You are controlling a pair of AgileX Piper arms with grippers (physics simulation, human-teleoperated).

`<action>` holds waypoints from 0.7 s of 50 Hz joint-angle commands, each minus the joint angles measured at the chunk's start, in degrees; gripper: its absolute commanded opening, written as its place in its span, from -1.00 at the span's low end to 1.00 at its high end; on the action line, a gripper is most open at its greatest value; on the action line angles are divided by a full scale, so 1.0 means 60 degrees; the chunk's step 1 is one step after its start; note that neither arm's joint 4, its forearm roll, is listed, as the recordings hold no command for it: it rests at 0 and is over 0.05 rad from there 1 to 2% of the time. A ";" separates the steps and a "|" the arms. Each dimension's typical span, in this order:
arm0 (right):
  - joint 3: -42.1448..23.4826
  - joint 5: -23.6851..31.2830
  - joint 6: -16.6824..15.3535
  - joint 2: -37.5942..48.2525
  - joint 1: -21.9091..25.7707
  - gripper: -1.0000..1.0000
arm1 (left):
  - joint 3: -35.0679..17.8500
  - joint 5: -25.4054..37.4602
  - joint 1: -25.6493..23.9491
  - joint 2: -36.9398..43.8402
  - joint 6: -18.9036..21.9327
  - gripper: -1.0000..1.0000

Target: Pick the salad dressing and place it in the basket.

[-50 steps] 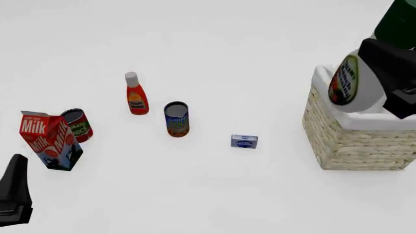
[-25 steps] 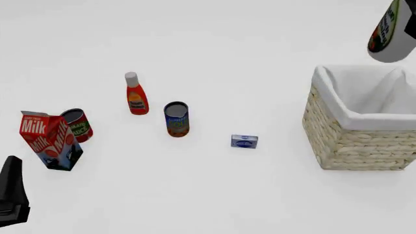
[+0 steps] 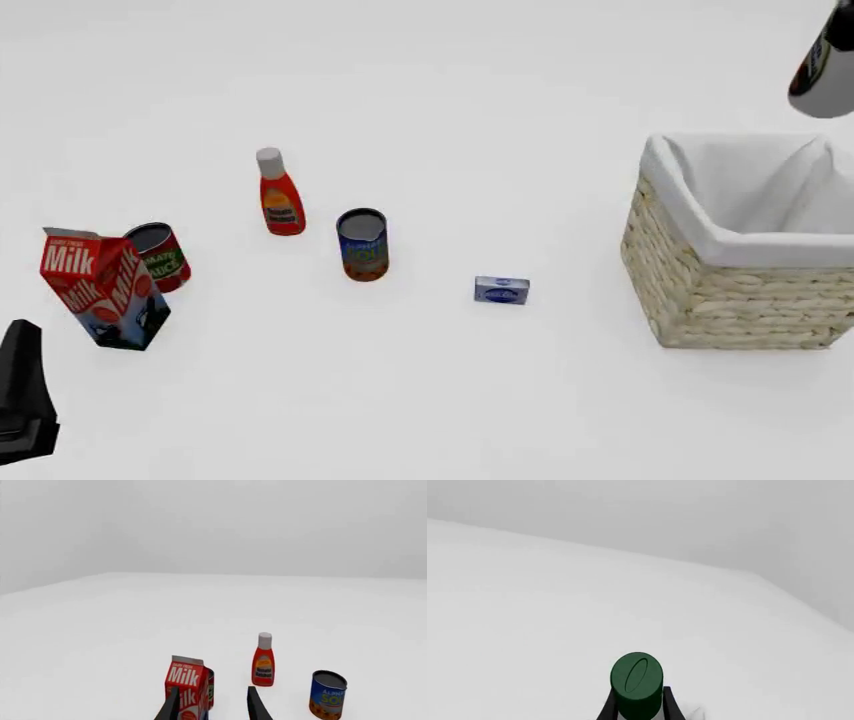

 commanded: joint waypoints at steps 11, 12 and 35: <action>0.0257 -0.1360 0.0443 0.1291 -0.0709 -1.00 | 0.0001 0.0002 0.0078 -0.0001 0.0063 1.00; 0.0302 -0.1501 0.0387 0.1392 -0.0720 -1.00 | 0.0001 0.0002 0.0078 -0.0001 0.0063 1.00; 0.0226 -0.2021 0.0636 0.2836 -0.1409 -1.00 | 0.0001 0.0122 0.0039 -0.0001 0.0109 1.00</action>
